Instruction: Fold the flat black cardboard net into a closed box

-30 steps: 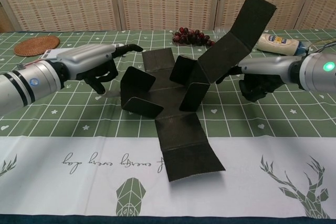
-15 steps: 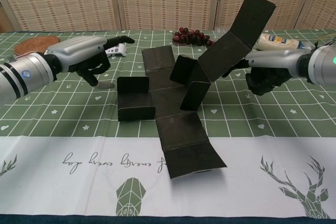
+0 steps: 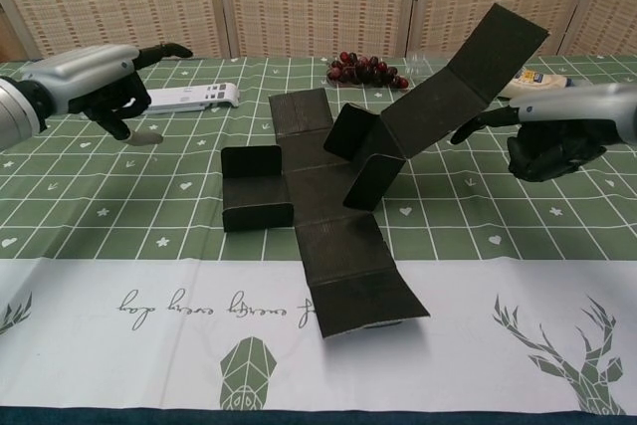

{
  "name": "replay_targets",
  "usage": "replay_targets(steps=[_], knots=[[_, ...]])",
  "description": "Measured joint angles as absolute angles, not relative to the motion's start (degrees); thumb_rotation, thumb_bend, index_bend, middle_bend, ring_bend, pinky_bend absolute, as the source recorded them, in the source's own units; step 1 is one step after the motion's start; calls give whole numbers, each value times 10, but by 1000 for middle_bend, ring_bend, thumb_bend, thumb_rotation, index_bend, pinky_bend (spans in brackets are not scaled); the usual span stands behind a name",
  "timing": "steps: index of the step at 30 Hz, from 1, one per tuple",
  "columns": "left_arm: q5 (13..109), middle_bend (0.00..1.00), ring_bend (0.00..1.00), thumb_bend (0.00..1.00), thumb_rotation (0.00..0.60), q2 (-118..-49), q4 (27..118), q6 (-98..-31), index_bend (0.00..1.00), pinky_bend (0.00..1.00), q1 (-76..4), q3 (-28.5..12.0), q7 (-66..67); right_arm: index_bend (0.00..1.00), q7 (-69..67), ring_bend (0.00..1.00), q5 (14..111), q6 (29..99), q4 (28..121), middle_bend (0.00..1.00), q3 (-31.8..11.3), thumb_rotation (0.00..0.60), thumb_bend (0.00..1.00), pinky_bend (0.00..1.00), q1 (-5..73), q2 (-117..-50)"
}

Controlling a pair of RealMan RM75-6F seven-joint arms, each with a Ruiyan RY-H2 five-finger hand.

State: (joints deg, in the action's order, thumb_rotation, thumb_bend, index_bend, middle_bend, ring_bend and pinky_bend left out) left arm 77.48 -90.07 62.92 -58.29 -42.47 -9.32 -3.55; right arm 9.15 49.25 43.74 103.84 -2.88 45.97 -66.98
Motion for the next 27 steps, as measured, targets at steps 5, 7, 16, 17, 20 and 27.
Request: replay_targets(steps=[5, 7, 16, 17, 20, 27], knots=[[765, 867, 894, 245, 600, -890, 641, -584, 0, 998, -417, -97, -26, 92, 29, 856, 556, 415, 1060, 658, -34, 600, 393, 987, 436, -644], [762, 867, 894, 245, 600, -887, 645, -585, 0, 998, -414, -97, -23, 92, 6, 853, 584, 412, 1066, 658, -36, 600, 392, 987, 426, -637], [754, 860, 886, 245, 600, -876, 662, -588, 0, 994, -408, -101, -10, 92, -27, 828, 670, 450, 1064, 645, -42, 600, 393, 987, 388, -623], [753, 858, 882, 244, 600, -874, 664, -589, 0, 993, -407, -102, -8, 92, -20, 817, 670, 456, 1061, 638, -41, 600, 393, 987, 386, -624], [748, 835, 844, 244, 600, -868, 673, -592, 0, 986, -402, -103, -1, 92, 17, 755, 665, 476, 1051, 604, -40, 600, 392, 986, 381, -629], [732, 657, 624, 245, 600, -846, 703, -603, 0, 902, -385, -104, 21, 92, 96, 590, 622, 521, 1034, 494, -38, 600, 392, 862, 370, -642]])
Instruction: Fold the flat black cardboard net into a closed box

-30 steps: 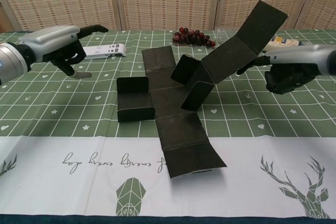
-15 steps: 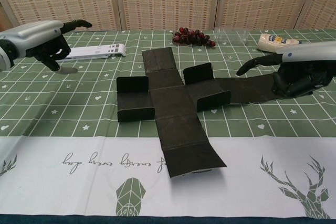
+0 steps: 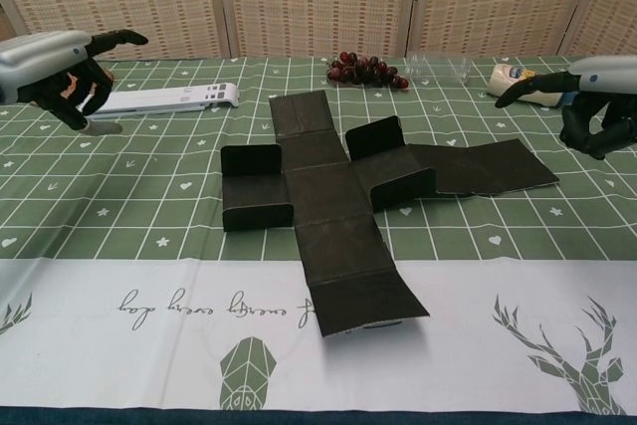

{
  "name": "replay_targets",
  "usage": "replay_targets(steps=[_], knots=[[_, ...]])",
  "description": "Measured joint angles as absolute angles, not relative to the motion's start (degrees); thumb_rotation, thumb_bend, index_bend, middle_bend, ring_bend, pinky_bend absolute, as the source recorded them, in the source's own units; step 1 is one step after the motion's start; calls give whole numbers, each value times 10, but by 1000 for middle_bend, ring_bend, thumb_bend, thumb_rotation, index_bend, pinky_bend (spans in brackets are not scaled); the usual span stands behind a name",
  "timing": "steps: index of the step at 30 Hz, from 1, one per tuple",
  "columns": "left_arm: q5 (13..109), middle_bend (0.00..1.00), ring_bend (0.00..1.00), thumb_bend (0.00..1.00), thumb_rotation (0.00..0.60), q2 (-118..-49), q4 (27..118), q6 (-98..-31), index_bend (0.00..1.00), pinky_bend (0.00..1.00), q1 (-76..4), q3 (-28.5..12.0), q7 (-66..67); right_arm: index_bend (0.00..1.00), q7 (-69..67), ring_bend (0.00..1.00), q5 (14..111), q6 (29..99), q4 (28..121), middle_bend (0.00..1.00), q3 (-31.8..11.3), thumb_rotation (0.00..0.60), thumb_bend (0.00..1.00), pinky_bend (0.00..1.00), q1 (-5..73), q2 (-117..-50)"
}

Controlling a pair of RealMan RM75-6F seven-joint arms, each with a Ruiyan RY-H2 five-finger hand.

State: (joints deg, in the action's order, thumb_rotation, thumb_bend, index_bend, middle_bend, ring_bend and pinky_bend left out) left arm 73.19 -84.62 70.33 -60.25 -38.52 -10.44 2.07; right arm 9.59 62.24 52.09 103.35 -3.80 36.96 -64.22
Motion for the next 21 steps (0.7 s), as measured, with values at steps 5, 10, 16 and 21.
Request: replay_targets(steps=[5, 10, 16, 21], knots=[[710, 515, 503, 245, 600, -823, 744, -618, 0, 764, -362, -104, 44, 92, 118, 459, 610, 541, 1026, 391, -37, 600, 393, 697, 359, -638], [682, 411, 408, 245, 600, -795, 796, -645, 9, 667, -327, -101, 71, 92, 128, 417, 609, 554, 1015, 329, -36, 600, 392, 676, 349, -632], [669, 391, 394, 245, 600, -771, 831, -685, 31, 654, -291, -96, 93, 86, 153, 580, 609, 550, 1005, 195, -36, 600, 356, 808, 353, -630], [675, 391, 393, 244, 600, -764, 842, -693, 31, 654, -284, -97, 95, 0, 184, 692, 592, 520, 993, 109, -43, 600, 207, 970, 380, -635]])
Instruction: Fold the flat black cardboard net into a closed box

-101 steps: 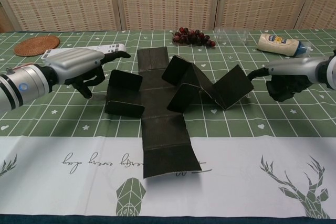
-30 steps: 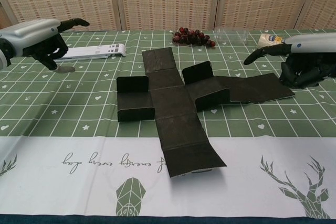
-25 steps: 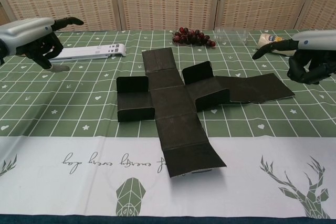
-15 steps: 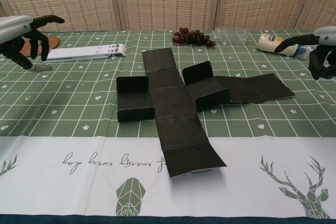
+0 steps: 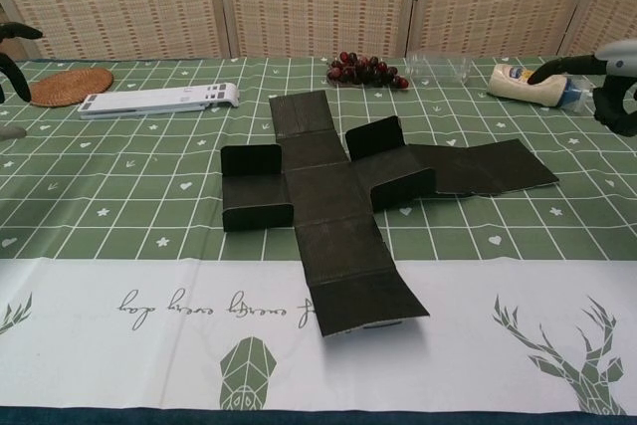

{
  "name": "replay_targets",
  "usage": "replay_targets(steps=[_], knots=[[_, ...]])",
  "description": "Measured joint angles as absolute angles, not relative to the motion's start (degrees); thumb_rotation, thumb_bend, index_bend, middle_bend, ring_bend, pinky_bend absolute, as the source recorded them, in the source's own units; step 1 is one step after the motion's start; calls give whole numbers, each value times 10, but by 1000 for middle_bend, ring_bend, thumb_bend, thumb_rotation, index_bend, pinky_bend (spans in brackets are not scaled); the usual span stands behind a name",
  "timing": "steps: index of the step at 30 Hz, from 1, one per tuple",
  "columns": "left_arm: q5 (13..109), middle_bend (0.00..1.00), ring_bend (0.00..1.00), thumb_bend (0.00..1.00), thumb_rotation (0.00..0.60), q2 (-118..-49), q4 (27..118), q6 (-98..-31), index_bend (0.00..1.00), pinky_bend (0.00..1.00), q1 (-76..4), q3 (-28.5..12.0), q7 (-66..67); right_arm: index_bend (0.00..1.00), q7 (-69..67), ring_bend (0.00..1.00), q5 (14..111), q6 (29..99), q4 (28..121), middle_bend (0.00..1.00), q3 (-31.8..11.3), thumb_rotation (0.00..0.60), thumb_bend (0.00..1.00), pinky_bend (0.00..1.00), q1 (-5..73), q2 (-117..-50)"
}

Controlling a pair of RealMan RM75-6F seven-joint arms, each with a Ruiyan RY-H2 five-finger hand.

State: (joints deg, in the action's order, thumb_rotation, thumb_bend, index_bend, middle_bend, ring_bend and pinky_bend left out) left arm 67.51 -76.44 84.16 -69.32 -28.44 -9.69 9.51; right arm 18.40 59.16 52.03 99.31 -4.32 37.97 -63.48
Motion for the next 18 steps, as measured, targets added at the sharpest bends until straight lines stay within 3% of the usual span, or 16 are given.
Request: replay_targets(steps=[10, 18], knots=[[690, 383, 382, 243, 600, -758, 855, -679, 21, 630, -289, -98, 93, 0, 300, 693, 415, 450, 965, 18, -48, 600, 9, 981, 484, -684], [698, 381, 378, 221, 600, -752, 863, -677, 21, 619, -286, -97, 86, 0, 346, 693, 309, 462, 939, 2, -46, 600, 0, 981, 546, -753]])
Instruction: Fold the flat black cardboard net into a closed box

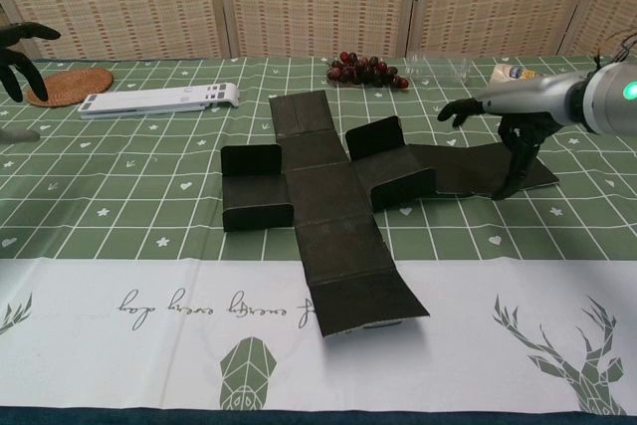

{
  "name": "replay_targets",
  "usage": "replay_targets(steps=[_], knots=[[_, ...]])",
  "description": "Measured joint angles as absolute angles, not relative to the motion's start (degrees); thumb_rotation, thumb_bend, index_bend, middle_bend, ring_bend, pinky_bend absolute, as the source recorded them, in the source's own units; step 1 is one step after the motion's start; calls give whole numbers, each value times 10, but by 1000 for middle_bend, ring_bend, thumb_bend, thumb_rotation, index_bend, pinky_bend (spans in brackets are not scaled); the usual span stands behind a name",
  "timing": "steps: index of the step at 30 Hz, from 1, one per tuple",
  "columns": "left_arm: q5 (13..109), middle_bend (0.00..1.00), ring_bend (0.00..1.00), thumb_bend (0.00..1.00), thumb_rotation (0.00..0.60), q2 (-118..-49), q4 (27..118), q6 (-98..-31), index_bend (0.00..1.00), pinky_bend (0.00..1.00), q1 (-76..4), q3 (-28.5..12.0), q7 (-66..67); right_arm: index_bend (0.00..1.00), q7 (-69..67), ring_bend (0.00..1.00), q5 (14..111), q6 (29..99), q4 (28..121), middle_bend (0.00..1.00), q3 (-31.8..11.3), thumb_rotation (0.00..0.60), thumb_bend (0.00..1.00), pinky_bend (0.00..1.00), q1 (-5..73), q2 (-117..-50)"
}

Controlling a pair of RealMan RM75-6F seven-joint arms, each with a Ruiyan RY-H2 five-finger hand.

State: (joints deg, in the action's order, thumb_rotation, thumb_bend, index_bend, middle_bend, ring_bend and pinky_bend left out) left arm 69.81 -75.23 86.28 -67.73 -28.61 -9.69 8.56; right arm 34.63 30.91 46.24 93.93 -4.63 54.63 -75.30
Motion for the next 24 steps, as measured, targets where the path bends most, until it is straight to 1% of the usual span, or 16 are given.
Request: replay_targets(steps=[4, 9, 19, 24], knots=[[701, 380, 378, 221, 600, -753, 860, -679, 21, 619, -284, -96, 84, 0, 354, 693, 301, 486, 940, 4, -39, 600, 0, 981, 549, -755], [702, 381, 378, 221, 600, -756, 856, -674, 21, 619, -285, -97, 81, 0, 369, 698, 283, 489, 934, 33, -30, 600, 0, 981, 560, -767], [703, 381, 378, 221, 600, -757, 857, -668, 18, 619, -286, -98, 79, 0, 383, 702, 254, 478, 878, 36, -28, 600, 0, 981, 586, -812], [702, 380, 377, 222, 600, -757, 855, -665, 11, 619, -286, -99, 78, 0, 400, 704, 228, 464, 844, 54, -26, 600, 0, 981, 605, -835]])
